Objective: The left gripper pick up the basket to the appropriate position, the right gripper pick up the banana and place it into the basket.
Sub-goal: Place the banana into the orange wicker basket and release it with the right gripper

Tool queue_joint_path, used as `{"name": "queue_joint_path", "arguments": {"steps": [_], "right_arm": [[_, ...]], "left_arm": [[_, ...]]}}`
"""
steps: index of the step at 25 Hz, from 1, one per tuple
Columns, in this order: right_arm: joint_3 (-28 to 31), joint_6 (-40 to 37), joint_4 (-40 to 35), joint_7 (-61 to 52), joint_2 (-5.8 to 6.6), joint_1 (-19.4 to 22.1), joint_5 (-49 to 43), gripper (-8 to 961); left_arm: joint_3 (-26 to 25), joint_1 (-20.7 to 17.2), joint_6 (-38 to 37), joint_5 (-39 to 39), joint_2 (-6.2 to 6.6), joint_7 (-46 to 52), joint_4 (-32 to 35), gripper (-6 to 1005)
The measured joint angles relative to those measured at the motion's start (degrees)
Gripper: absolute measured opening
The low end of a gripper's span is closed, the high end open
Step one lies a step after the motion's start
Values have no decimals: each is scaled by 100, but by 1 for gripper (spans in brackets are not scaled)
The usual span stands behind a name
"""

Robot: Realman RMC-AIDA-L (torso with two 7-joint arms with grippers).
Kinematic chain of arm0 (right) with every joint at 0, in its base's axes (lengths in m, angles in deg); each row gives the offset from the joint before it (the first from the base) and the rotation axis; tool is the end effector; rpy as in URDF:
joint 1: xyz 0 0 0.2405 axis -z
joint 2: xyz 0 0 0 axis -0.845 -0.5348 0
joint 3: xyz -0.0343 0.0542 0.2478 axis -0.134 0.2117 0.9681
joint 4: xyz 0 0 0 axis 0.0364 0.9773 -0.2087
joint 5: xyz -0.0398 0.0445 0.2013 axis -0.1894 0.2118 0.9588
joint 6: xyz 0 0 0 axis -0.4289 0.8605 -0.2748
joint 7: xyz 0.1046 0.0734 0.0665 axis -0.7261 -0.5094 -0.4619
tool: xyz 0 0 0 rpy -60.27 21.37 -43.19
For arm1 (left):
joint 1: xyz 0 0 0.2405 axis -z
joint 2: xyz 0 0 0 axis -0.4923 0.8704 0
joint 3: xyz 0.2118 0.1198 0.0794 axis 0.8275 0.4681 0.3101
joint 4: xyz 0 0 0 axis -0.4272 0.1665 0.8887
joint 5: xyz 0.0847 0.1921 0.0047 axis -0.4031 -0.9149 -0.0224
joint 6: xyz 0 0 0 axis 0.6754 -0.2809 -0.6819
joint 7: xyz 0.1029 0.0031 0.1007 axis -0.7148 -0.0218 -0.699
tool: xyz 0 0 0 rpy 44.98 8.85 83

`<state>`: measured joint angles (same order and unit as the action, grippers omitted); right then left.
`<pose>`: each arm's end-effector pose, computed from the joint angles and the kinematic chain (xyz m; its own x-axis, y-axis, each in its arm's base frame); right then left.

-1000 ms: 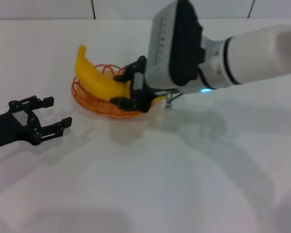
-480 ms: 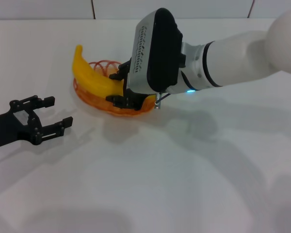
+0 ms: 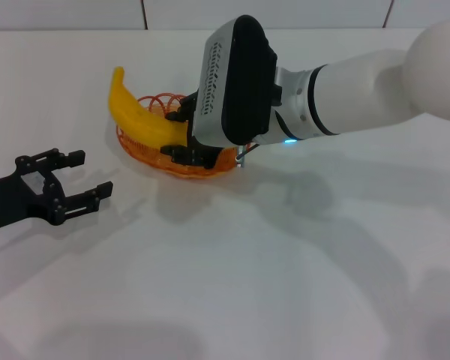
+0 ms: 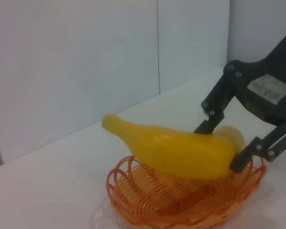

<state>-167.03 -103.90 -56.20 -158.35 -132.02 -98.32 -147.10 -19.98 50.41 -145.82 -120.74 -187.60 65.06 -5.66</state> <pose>0.1126 0.3762 -0.1157 0.9910 0.1198 0.0595 0.1336 -0.9093 -0.3941 -0.3267 0.3151 0.0101 0.8876 0.2006 0.4147 0.3932 -0.7991 -0.4548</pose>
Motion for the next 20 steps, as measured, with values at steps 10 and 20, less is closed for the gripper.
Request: {"name": "queue_joint_path", "arguments": {"steps": [10,20], "right_arm": [[-2,7,-20,0,0,3,-27,638],[79,-81,-893,56,49,576,-46,760]], "left_arm": [[0,0,0,-7,0,0,0,757],[0,-28,0,-15,0,0,0,757]]}}
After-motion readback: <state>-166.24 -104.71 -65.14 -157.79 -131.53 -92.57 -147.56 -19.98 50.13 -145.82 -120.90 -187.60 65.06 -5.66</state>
